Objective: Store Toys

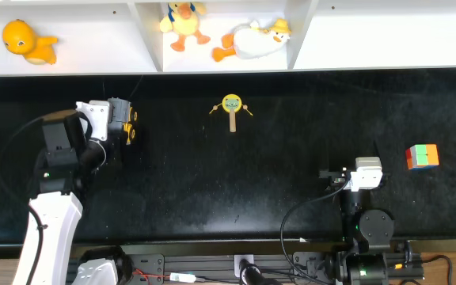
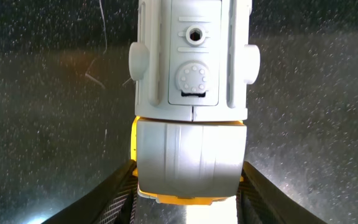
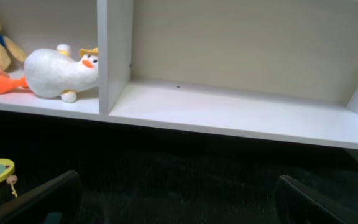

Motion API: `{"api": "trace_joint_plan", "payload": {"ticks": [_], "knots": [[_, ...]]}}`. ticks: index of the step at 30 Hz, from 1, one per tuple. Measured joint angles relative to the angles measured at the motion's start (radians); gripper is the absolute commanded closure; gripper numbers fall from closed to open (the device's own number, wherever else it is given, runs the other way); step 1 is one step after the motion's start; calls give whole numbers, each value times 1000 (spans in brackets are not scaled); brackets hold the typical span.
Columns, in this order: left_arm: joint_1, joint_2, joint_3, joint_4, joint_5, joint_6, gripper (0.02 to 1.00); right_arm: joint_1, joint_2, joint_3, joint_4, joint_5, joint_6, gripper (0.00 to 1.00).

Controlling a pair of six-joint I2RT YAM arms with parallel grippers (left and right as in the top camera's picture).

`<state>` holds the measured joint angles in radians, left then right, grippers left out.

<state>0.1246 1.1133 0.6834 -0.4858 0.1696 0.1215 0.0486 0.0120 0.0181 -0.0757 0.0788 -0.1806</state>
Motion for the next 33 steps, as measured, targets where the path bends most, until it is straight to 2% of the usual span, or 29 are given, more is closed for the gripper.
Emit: {"api": "trace_joint_plan", "payload": {"ticks": [18,24,25,29,30,33], "knots": [[0,351,433,10,28,-15,630,0,0,0,0,0,0,5],[0,489,523,83,44,-18,610,0,0,0,0,0,0,5],[0,506,531,98,45,-19,568,0,0,0,0,0,0,7],[0,545,535,136,50,-20,58,0,0,0,0,0,0,5],[0,552,535,141,51,-26,20,0,0,0,0,0,0,7],[0,561,535,138,51,-34,20,0,0,0,0,0,0,7]]}}
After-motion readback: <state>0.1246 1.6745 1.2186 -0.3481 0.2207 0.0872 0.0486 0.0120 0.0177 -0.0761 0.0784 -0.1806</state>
